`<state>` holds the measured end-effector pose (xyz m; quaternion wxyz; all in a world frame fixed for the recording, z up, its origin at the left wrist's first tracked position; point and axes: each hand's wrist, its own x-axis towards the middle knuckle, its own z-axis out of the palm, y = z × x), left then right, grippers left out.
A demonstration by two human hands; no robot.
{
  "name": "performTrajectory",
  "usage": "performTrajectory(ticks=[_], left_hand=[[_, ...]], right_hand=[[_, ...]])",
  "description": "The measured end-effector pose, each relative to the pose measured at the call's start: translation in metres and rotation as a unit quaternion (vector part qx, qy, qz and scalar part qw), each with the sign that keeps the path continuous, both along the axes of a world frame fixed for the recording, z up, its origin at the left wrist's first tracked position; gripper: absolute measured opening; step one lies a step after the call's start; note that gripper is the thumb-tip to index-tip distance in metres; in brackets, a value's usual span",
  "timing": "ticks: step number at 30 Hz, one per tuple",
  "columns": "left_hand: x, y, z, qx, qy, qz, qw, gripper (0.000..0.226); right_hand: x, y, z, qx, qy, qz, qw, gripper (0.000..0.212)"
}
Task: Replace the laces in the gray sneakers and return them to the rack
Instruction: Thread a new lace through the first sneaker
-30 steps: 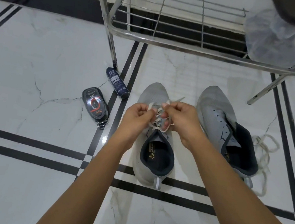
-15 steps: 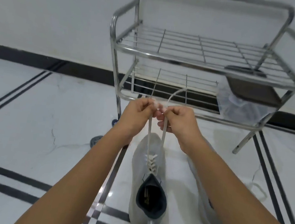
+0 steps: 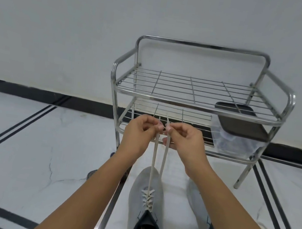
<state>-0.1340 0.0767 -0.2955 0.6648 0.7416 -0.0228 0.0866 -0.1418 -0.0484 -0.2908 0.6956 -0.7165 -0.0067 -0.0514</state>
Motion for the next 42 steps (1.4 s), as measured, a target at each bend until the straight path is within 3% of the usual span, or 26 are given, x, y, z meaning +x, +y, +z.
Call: performTrajectory(ticks=[11, 17, 42], left_hand=[[-0.007, -0.001, 0.008, -0.096, -0.026, -0.026, 0.995, 0.011], [-0.008, 0.005, 0.008, -0.108, -0.029, -0.033, 0.993, 0.019], [-0.014, 0.003, 0.016, -0.116, -0.06, -0.033, 0.991, 0.015]], right_hand=[[-0.005, -0.002, 0.006, 0.033, -0.026, 0.016, 0.999, 0.01], [-0.008, 0.0, 0.01, 0.044, -0.031, 0.034, 0.998, 0.01], [-0.01, 0.0, 0.018, -0.028, -0.088, 0.017, 0.996, 0.013]])
